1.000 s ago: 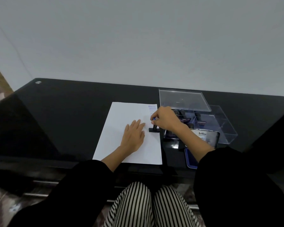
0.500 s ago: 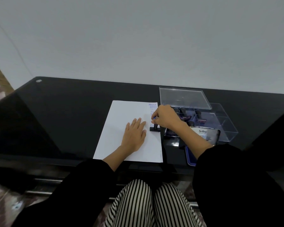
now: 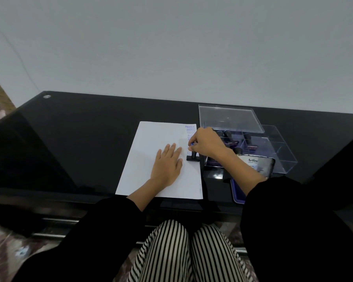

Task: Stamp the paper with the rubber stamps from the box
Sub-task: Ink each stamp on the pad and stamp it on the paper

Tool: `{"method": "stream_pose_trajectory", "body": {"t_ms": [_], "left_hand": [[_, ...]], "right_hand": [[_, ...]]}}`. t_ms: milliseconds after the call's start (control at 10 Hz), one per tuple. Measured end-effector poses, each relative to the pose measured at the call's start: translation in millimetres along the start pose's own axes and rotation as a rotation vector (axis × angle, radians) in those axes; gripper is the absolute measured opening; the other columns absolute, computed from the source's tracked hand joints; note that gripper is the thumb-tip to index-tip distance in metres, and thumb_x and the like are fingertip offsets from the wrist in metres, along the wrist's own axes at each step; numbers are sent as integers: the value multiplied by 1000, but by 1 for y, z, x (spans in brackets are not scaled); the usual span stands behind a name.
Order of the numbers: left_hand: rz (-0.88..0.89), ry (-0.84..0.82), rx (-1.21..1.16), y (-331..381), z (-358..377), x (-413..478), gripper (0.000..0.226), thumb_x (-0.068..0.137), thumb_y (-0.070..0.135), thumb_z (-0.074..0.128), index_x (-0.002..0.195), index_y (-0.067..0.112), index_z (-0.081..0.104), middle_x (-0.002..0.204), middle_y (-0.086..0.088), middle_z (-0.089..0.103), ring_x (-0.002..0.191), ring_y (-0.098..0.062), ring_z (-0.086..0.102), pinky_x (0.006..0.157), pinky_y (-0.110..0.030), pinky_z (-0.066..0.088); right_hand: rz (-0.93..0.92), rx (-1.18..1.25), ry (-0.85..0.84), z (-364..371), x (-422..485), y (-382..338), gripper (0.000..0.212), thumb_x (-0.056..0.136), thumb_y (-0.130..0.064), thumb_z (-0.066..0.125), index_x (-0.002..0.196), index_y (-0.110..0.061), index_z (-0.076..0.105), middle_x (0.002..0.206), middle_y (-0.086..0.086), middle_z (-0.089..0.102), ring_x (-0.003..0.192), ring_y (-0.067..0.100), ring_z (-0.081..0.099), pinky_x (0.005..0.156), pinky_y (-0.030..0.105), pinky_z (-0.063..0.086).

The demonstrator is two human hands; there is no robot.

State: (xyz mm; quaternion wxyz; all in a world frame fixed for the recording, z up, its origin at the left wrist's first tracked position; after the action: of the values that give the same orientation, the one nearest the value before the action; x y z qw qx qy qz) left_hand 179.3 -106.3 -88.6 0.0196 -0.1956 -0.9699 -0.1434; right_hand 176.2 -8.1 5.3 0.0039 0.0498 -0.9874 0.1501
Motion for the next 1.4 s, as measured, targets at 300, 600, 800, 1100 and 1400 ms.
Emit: {"method": "stream_pose_trajectory", "body": {"t_ms": [300,600,800,1100,1400], "left_hand": [[1,5,-1,0,0,0,49,102,30,23,149,18,18,159,-3,11,148,-20,5,120,-36,3],[-12,-12,2,1,-1,0,49,102,31,22,149,18,17,159,-4,9,148,-21,4,120,-37,2],[-13,-26,5,1,-2,-1,49,102,30,21,149,18,16,159,-4,9,148,-22,3,120,-37,2],[-10,-19,-3,1,-2,-1,49,101,30,22,149,18,16,159,-4,10,148,-21,3,120,-37,2],[-11,1,-10,0,0,1,49,101,31,23,149,18,18,158,-4,12,148,-21,5,120,-36,3]], "right_hand": [[5,-23,-14,2,-1,-2,23,87,-17,63,104,-5,72,105,12,71,96,23,63,83,30,51],[19,-181,22,5,-8,-9,24,89,-21,61,106,-6,70,104,15,69,96,27,64,75,29,48],[-11,-315,78,2,-15,-12,24,92,-27,57,106,-12,70,100,8,71,94,22,65,67,25,38],[-5,-319,49,-1,-4,-9,22,91,-27,58,106,-18,71,100,6,71,92,21,65,64,24,40],[-22,-369,48,2,-3,-6,23,94,-28,53,107,-20,70,100,5,70,94,21,63,85,32,40]]}}
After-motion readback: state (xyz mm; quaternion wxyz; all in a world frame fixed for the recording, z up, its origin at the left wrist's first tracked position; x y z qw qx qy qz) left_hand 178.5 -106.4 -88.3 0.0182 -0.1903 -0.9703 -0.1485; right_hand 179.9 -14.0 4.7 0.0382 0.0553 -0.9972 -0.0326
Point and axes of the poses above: each hand's wrist, its own x-axis towards the middle knuckle, its own z-axis out of the palm, y = z × x, the point moved 8 cm from there along x, towards the middle knuckle
